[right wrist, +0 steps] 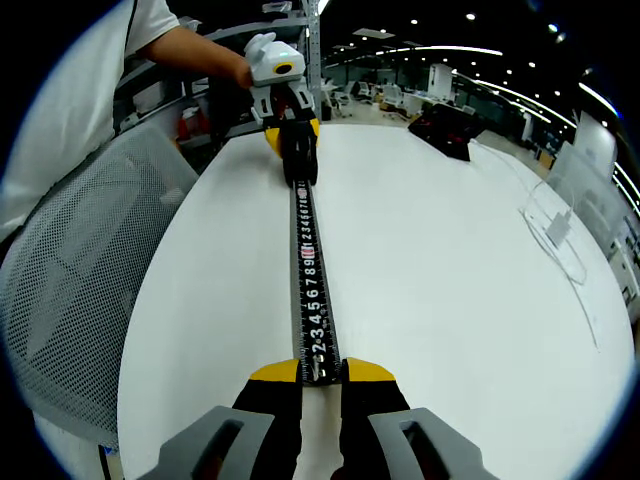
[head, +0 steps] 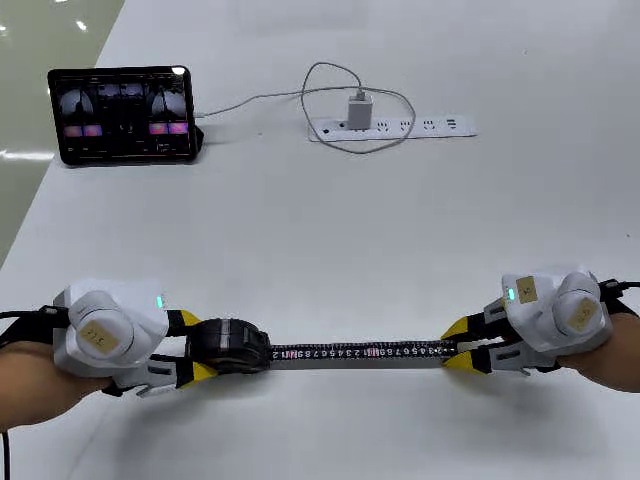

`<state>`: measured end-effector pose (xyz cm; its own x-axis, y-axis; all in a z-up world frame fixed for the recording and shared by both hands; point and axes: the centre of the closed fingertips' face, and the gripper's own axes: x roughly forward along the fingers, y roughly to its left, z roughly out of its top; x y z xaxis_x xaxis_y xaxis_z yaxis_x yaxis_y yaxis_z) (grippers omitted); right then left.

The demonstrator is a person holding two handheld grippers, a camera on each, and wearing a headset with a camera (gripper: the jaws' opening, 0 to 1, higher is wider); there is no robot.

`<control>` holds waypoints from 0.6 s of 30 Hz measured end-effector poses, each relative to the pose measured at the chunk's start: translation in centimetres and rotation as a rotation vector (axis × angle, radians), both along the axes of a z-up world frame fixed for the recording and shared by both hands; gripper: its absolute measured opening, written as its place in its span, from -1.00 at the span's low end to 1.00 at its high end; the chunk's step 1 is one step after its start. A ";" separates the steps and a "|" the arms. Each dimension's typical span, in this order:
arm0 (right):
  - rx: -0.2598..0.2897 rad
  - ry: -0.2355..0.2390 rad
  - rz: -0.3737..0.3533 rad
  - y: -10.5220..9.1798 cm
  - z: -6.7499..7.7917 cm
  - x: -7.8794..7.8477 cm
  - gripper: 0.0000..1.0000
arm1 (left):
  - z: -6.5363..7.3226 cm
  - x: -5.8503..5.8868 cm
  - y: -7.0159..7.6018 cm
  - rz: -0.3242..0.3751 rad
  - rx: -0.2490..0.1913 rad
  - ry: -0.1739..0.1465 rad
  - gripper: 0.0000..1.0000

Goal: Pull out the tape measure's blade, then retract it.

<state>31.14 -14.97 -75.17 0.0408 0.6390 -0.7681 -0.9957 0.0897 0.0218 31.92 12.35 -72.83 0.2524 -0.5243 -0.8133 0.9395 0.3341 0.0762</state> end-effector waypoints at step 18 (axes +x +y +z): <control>-0.016 -0.002 -0.016 -0.8 -0.1 0.2 -0.78 | 0.0 0.0 -0.1 0.004 0.009 0.000 -0.50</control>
